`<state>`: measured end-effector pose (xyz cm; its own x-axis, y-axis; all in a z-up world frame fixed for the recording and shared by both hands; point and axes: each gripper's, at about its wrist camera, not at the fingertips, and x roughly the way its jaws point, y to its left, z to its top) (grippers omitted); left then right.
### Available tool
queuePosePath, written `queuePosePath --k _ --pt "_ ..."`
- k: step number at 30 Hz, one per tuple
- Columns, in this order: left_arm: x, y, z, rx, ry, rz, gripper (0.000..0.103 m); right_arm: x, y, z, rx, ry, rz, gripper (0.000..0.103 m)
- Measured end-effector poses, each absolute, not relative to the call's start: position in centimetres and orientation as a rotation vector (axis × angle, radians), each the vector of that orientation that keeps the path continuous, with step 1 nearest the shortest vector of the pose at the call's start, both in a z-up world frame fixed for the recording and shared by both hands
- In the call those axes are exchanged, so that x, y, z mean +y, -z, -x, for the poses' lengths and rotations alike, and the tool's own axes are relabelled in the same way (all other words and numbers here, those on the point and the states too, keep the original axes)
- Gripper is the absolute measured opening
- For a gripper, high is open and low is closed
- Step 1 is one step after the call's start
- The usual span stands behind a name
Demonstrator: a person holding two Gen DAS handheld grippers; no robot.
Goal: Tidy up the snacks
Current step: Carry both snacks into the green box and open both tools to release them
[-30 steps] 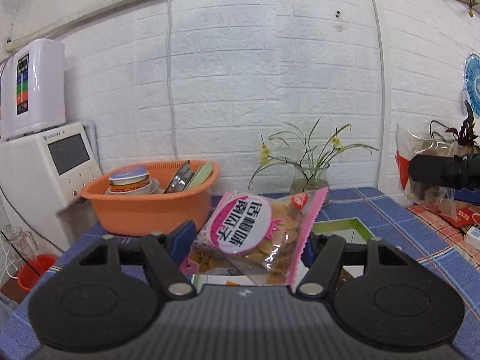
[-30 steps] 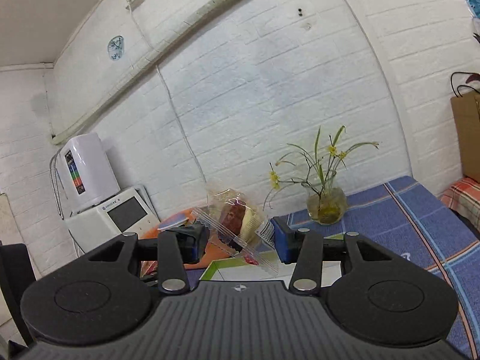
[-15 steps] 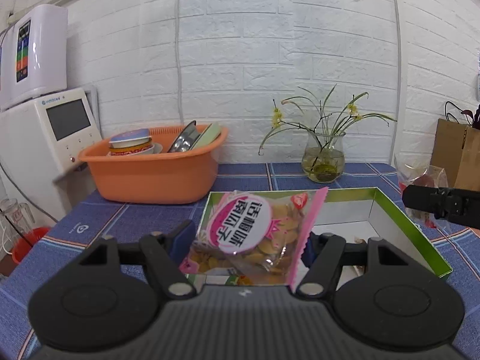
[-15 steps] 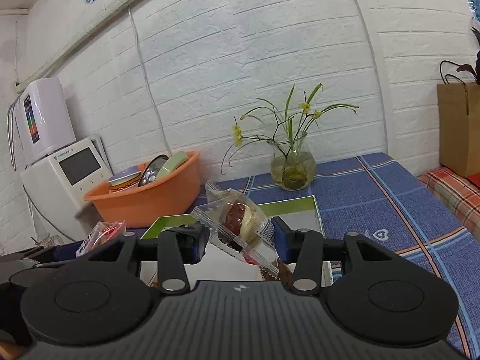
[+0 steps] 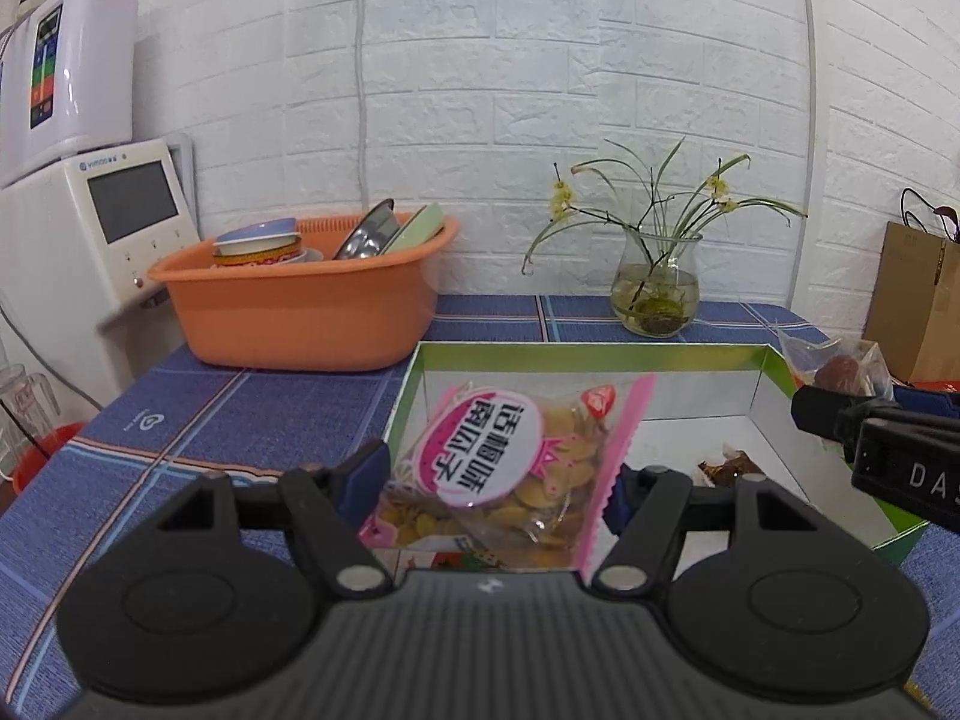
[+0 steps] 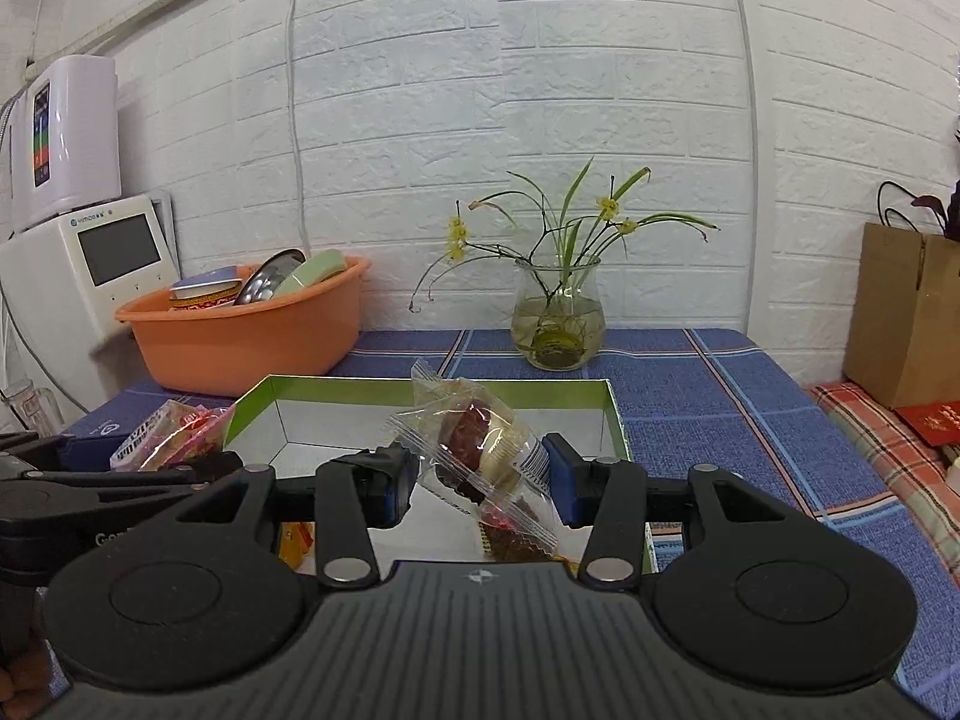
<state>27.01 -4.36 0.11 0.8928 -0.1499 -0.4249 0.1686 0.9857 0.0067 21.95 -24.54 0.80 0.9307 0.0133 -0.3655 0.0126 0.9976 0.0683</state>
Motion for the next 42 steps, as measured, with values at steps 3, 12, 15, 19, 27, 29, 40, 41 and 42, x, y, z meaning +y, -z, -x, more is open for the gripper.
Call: queuePosePath --k 3,12,15,19,27,29,40,41,42 --pt "-4.4 0.0 -27.1 0.442 0.171 -0.039 0.069 -24.8 -0.8 -22.0 0.378 -0.004 -0.084 0.078" --pt "-4.0 0.0 -27.0 0.441 0.175 -0.026 0.069 -26.3 -1.0 -21.9 0.359 0.005 -0.145 0.078" --pt "-4.0 0.1 -27.1 0.442 0.173 -0.025 0.069 -26.8 -1.1 -21.8 0.349 0.006 -0.162 0.078" --pt "-4.3 0.4 -27.1 0.444 0.175 -0.040 0.069 -26.4 -0.9 -21.8 0.356 -0.020 -0.163 0.078" --pt "-4.7 0.6 -27.0 0.438 0.209 -0.046 0.069 -24.9 -0.2 -22.3 0.410 -0.058 -0.118 0.078" --pt "-5.0 0.7 -26.9 0.438 0.218 -0.051 0.070 -24.8 0.1 -22.5 0.429 -0.062 -0.114 0.078" --pt "-5.7 1.5 -27.1 0.470 0.247 -0.064 0.072 -25.4 1.5 -23.6 0.517 -0.053 -0.152 0.081" --pt "-5.7 1.6 -27.2 0.473 0.247 -0.064 0.073 -25.4 1.6 -23.6 0.529 -0.052 -0.160 0.081" --pt "-5.7 1.6 -27.2 0.475 0.247 -0.065 0.074 -25.5 1.6 -23.7 0.538 -0.052 -0.166 0.081"
